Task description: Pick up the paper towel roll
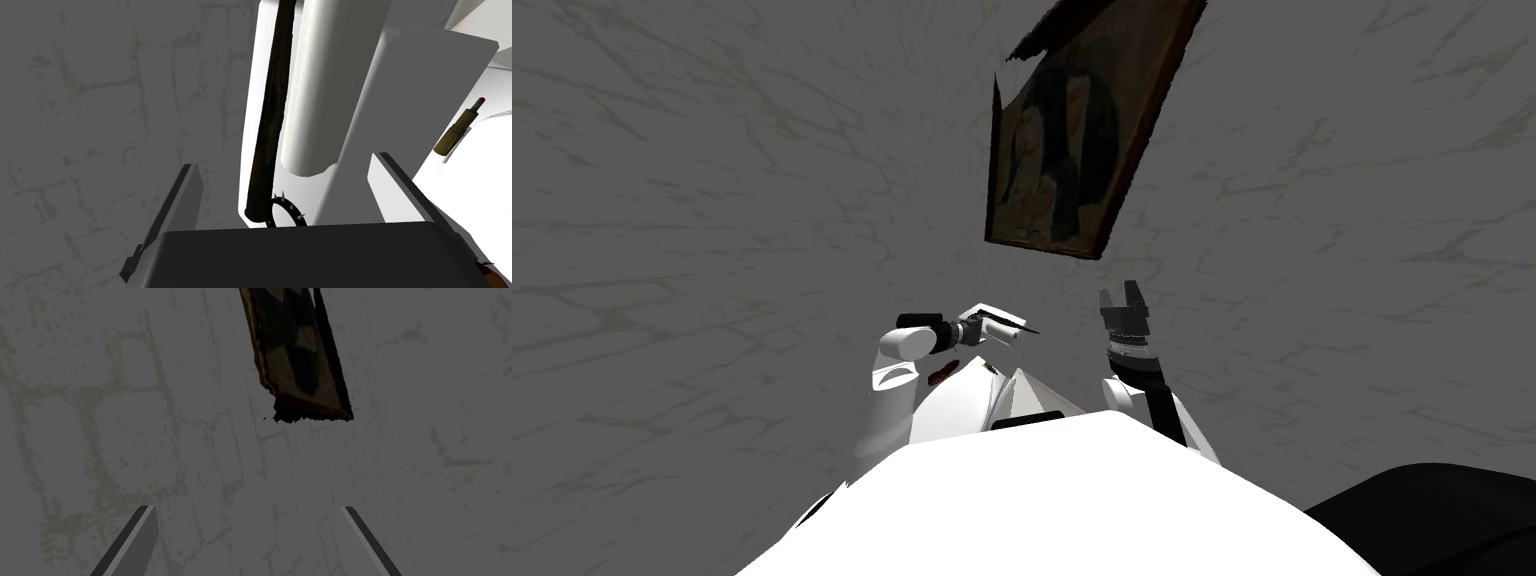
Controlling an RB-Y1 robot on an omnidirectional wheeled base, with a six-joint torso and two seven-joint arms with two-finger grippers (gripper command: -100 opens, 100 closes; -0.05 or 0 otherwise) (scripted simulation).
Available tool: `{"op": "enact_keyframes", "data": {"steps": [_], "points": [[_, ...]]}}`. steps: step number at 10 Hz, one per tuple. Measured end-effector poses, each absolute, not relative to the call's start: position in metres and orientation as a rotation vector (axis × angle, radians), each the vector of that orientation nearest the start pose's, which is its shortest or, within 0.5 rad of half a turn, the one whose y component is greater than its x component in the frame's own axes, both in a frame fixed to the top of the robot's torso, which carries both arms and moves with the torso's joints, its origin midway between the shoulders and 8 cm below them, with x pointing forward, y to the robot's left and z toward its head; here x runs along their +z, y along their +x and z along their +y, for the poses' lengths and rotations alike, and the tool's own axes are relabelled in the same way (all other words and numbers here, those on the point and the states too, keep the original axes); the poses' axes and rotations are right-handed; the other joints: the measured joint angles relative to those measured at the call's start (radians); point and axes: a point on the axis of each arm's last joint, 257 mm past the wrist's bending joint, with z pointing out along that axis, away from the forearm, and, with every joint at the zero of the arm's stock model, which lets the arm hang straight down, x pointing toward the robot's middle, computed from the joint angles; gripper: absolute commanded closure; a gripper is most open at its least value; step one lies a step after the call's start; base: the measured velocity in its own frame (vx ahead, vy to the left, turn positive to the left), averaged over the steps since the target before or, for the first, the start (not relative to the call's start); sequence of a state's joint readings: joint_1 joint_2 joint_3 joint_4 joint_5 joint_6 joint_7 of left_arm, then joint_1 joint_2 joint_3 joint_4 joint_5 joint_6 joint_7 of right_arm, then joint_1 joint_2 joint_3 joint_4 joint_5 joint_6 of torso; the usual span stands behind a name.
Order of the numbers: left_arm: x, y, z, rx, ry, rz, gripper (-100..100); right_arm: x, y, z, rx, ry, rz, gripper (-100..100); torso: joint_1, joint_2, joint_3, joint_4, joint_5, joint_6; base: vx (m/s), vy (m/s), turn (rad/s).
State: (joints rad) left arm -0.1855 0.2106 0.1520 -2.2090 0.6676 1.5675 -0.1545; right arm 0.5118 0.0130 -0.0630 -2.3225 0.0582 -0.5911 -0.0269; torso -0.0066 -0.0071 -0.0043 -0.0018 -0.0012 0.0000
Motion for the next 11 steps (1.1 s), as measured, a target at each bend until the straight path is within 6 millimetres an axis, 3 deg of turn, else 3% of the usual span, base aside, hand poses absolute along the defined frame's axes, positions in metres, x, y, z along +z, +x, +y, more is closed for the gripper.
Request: {"op": "enact_keyframes", "data": {"steps": [2,6,10,11], "points": [[-0.189,0.436,0.162,-1.083,-1.442,2.191,-100,0.056,0.315,-0.287,1.251,0.528,0.549,0,0.001,-0.002,-0.001,0.0,0.0,0.0,0.142,-0.051,-0.207],[-0.237,0.407,0.188,-0.859,-1.47,2.305,-100,0.056,0.315,-0.287,1.25,0.528,0.549,0,0.004,-0.001,-0.001,0.0,0.001,0.0,0.116,-0.012,-0.174],[-0.275,0.376,0.21,-0.682,-1.515,2.398,-100,0.056,0.315,-0.287,1.25,0.528,0.549,0,0.004,0.003,0.002,0.001,0.001,-0.001,0.062,-0.009,-0.061],[-0.275,0.374,0.21,-0.678,-1.517,2.401,0,0.056,0.315,-0.287,1.25,0.528,0.549,0,0.004,0.005,0.003,0.001,0.001,-0.001,0.005,-0.001,-0.001]]}}
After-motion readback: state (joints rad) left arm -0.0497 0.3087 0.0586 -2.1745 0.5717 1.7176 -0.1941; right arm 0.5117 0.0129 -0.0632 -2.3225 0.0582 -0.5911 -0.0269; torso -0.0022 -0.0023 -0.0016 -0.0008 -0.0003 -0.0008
